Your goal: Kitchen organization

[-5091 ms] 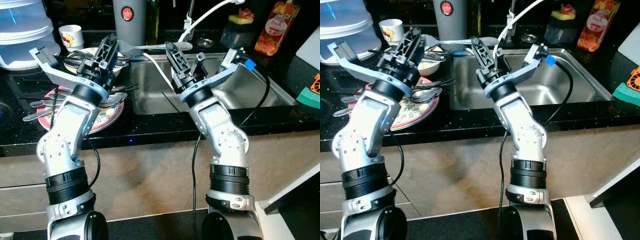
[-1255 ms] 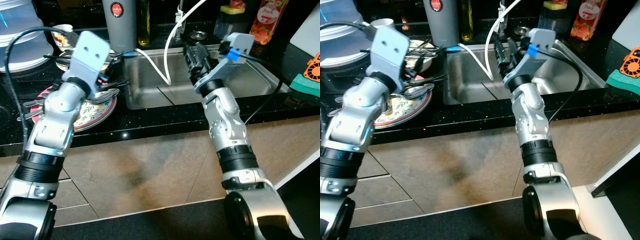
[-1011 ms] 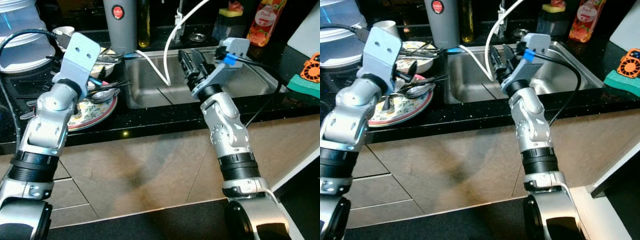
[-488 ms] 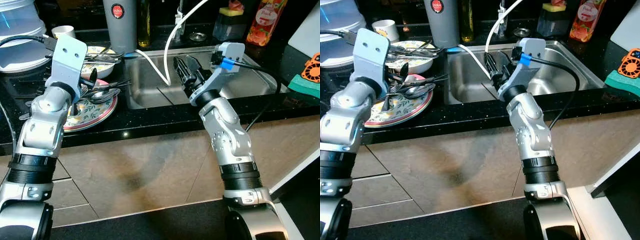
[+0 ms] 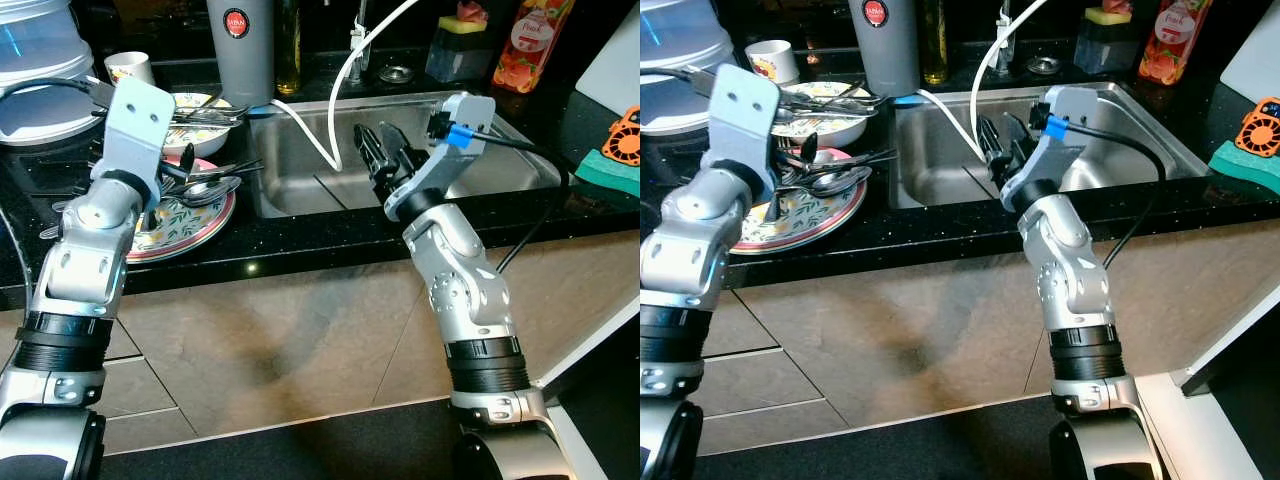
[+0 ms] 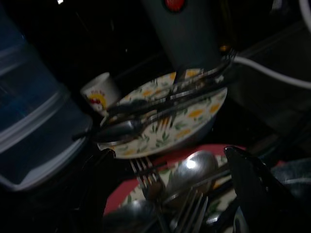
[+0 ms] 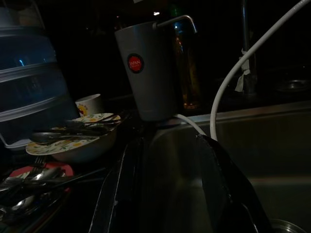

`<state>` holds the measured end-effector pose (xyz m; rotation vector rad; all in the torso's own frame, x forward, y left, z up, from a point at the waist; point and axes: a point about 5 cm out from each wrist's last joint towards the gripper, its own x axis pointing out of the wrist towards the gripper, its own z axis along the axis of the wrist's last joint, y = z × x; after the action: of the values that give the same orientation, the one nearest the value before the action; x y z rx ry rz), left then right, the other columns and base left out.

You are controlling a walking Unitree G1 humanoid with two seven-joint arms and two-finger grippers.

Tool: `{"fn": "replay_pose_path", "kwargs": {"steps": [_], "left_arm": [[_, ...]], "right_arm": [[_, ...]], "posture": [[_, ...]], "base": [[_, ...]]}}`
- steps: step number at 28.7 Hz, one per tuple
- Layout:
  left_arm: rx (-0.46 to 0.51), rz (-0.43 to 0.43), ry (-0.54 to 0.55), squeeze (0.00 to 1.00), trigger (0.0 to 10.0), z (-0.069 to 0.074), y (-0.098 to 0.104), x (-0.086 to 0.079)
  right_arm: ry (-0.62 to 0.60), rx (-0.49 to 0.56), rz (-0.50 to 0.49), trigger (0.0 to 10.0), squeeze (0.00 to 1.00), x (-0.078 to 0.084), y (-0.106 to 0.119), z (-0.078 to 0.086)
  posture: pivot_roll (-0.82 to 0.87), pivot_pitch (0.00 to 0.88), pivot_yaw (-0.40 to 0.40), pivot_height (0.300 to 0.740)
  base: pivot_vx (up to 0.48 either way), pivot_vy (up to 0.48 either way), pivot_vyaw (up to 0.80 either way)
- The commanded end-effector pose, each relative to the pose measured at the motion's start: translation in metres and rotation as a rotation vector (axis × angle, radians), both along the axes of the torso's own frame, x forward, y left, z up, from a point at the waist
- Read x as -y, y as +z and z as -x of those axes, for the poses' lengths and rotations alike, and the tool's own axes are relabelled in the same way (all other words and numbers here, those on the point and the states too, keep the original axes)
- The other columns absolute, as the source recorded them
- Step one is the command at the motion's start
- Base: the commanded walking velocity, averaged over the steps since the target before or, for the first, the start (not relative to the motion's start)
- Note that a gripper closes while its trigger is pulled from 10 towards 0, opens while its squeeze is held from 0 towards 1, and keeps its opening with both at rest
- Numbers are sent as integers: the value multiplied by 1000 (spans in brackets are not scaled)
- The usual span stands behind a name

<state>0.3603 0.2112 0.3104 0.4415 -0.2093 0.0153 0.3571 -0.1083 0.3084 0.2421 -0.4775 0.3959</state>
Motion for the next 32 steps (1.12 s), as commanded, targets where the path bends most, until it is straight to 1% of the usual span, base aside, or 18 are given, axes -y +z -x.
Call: {"fn": "replay_pose_path", "kwargs": {"steps": [1, 5, 8, 11, 14, 18, 21, 24, 27, 32], "left_arm": [[-25, -10, 33, 0, 10000, 1, -5, -7], [-9, 22, 5, 0, 10000, 3, -3, -3], [8, 22, -6, 0, 10000, 3, -2, -2], [52, 25, -25, 0, 10000, 6, 3, 3], [59, 14, -9, 0, 10000, 6, 4, 4], [87, 22, -26, 0, 10000, 6, 10, 7], [104, 10, -10, 0, 10000, 8, 16, 7], [123, -24, -13, 0, 10000, 12, 21, 9], [153, -31, -23, 0, 10000, 15, 27, 10], [166, -47, -40, 0, 10000, 15, 32, 14]], "right_arm": [[-7, -2, -3, 10000, 0, 1, -1, 3], [-27, -18, -14, 10000, 0, 3, -4, 4], [-37, -26, -15, 10000, 0, 4, -5, 4], [-72, -53, -7, 10000, 0, 7, -10, 2], [-82, -68, -7, 10000, 0, 10, -11, 2], [-89, -73, -4, 10000, 0, 11, -12, 2], [-92, -79, -11, 10000, 0, 12, -14, 3], [-101, -89, -22, 10000, 0, 13, -17, 6], [-115, -99, -39, 10000, 0, 15, -22, 12], [-122, -106, -52, 10000, 0, 16, -23, 15]], "posture": [[-13, 169, 9, 740], [-14, 174, 5, 740], [-14, 174, 5, 740], [-16, 178, 7, 740], [-18, 180, 5, 740], [-14, 188, 2, 740], [-2, 209, 6, 740], [8, 234, 13, 740], [10, 258, 19, 740], [12, 286, 20, 740]], "base": [[0, 0, 0], [0, 0, 0], [0, 0, 0], [0, 0, 0], [0, 0, 0], [0, 0, 0], [0, 0, 0], [0, 0, 0], [0, 0, 0], [0, 0, 0]]}}
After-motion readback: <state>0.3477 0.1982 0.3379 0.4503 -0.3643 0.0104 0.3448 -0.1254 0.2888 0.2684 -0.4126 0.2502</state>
